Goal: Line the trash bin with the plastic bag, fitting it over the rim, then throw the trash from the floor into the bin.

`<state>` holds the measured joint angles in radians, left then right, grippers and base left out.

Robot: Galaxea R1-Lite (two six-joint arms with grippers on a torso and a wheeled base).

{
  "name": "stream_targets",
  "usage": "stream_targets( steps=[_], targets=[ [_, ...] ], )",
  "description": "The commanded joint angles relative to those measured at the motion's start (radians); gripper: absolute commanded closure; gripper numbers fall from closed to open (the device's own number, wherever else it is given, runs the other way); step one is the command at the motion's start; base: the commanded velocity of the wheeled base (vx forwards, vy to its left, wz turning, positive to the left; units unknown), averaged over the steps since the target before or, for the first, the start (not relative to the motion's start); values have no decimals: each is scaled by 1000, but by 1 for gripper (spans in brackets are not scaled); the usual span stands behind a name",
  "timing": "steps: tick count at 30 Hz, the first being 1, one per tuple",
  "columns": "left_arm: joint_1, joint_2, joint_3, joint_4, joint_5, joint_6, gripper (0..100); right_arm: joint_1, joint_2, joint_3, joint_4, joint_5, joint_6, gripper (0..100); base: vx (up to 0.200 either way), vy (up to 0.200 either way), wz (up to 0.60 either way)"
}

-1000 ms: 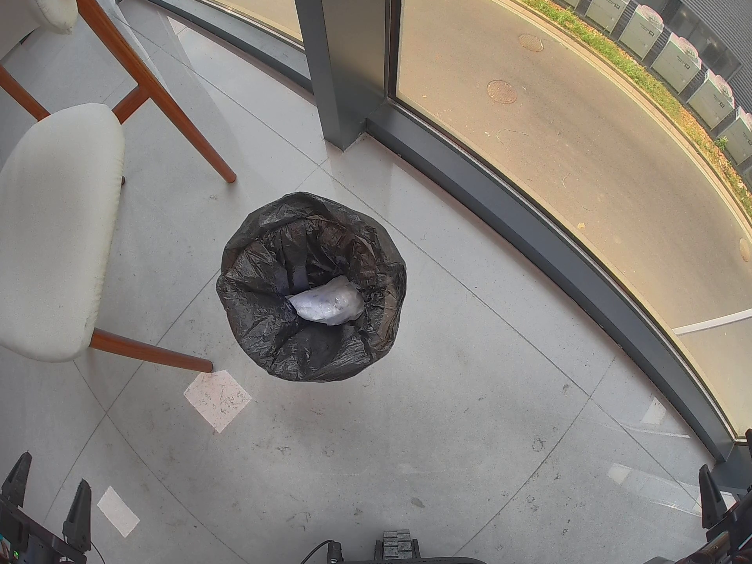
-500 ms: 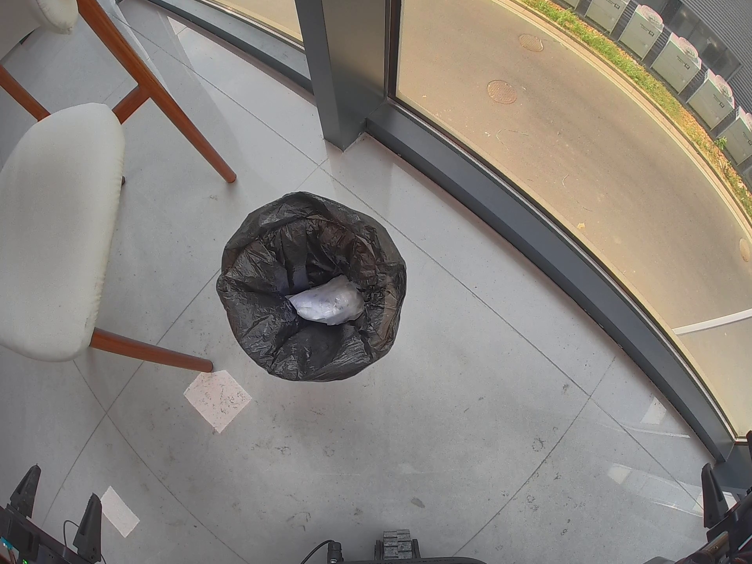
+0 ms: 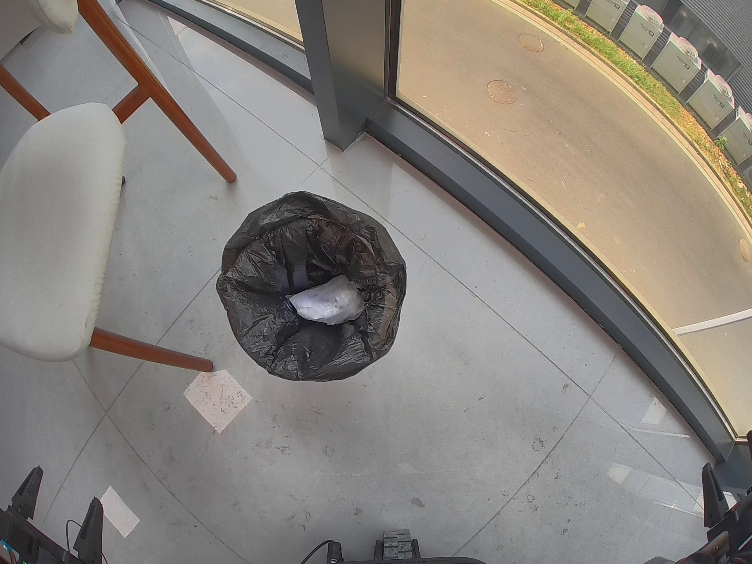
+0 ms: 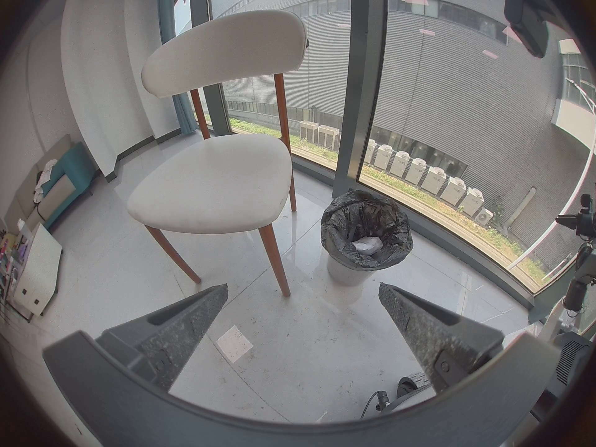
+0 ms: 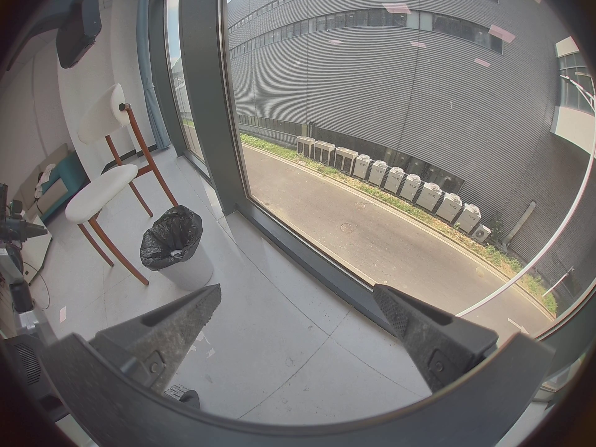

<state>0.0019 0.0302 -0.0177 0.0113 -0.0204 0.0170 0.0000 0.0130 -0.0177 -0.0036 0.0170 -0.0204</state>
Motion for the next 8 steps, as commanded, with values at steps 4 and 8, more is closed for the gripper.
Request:
stream_targets(
  steps=[4,8],
  targets=[
    [-7,-30,15,1,0,0,0,0,-13,18,4,1,4,0,0,0,0],
    [-7,-30,13,3,0,0,0,0,-13,16,4,0,5,0,0,0,0]
  ],
)
